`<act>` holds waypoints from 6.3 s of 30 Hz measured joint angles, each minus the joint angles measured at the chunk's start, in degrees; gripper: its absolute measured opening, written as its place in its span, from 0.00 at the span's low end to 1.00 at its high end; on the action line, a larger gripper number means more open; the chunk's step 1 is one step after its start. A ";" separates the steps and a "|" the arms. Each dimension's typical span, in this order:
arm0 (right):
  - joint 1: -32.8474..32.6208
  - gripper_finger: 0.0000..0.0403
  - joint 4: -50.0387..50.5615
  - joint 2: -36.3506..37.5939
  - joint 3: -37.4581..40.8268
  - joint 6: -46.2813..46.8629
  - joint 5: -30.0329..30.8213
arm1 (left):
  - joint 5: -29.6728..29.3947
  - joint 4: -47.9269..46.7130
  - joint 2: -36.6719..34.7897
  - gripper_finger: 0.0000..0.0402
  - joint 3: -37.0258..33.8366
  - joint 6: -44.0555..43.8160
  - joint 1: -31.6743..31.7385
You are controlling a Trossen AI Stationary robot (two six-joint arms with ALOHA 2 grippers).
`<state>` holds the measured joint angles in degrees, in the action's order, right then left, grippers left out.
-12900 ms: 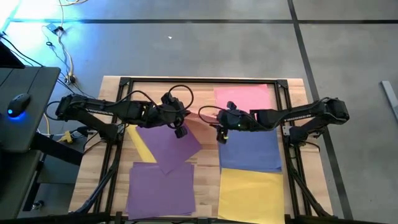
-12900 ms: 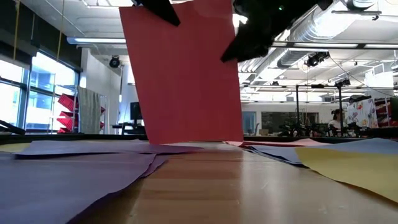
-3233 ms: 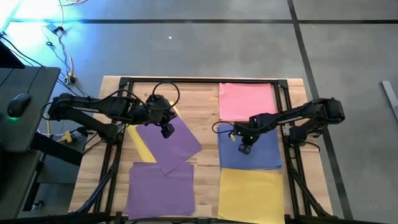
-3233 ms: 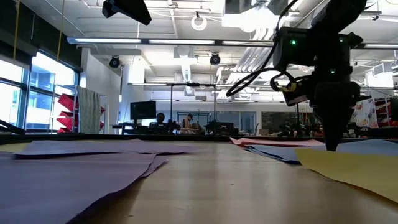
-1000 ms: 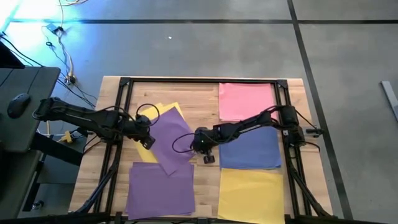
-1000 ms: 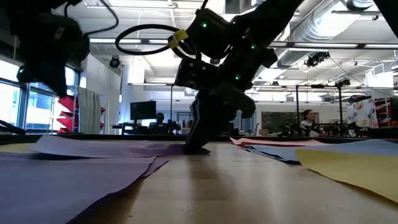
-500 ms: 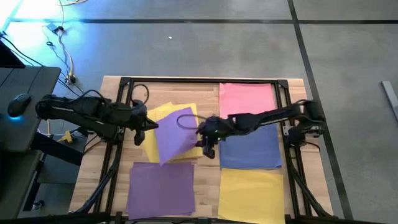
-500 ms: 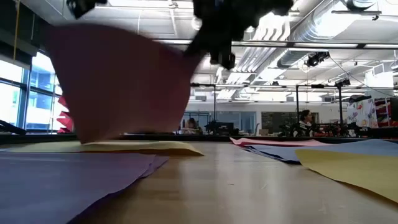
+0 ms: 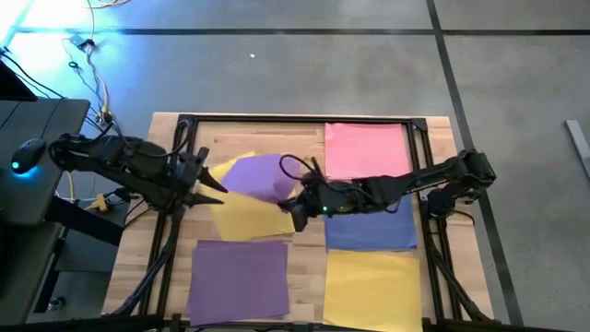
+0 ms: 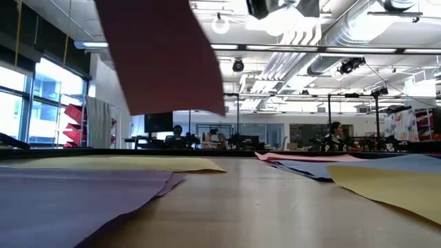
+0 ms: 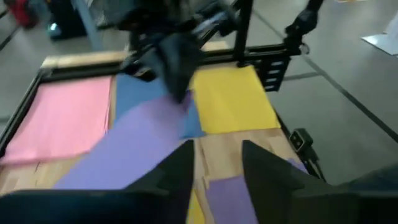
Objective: Organize paper
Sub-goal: Stack the purple paper on the bottom left of the table
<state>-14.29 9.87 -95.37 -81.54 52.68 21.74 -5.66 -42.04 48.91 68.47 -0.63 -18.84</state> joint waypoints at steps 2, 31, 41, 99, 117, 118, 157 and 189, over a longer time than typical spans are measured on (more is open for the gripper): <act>-0.45 0.00 2.89 0.00 -2.18 2.16 1.96 | -1.32 0.56 0.65 0.44 0.02 0.95 -0.81; -1.18 0.00 18.60 0.00 -3.91 10.35 -2.27 | -55.46 9.16 33.71 0.56 -0.02 25.82 -10.47; -4.07 0.00 18.60 0.02 -3.91 11.19 -5.27 | -54.96 8.92 35.79 0.32 -0.02 24.79 -10.09; -2.20 0.21 -11.23 -17.28 -3.86 -27.08 -9.00 | -42.87 -9.54 15.10 0.00 -0.02 -57.22 -34.99; 0.83 0.00 12.44 -17.29 -22.04 -21.43 -29.79 | -36.55 0.43 6.02 0.08 0.00 -39.25 -37.28; 1.45 0.00 14.25 -17.68 -24.04 -21.45 -32.93 | -36.44 1.39 4.70 0.09 0.00 -37.90 -37.28; 12.33 0.00 11.20 -54.24 -53.36 -31.34 -77.83 | -25.24 -20.61 -8.73 0.13 -0.17 -51.67 -37.23; 8.54 0.00 11.71 -53.86 -53.20 -64.06 -53.16 | -14.24 -25.87 -0.70 0.19 -0.30 -71.70 -37.33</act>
<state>-5.75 21.58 -149.23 -134.75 -11.38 -31.43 -19.91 -67.91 48.22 68.16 -72.33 -56.17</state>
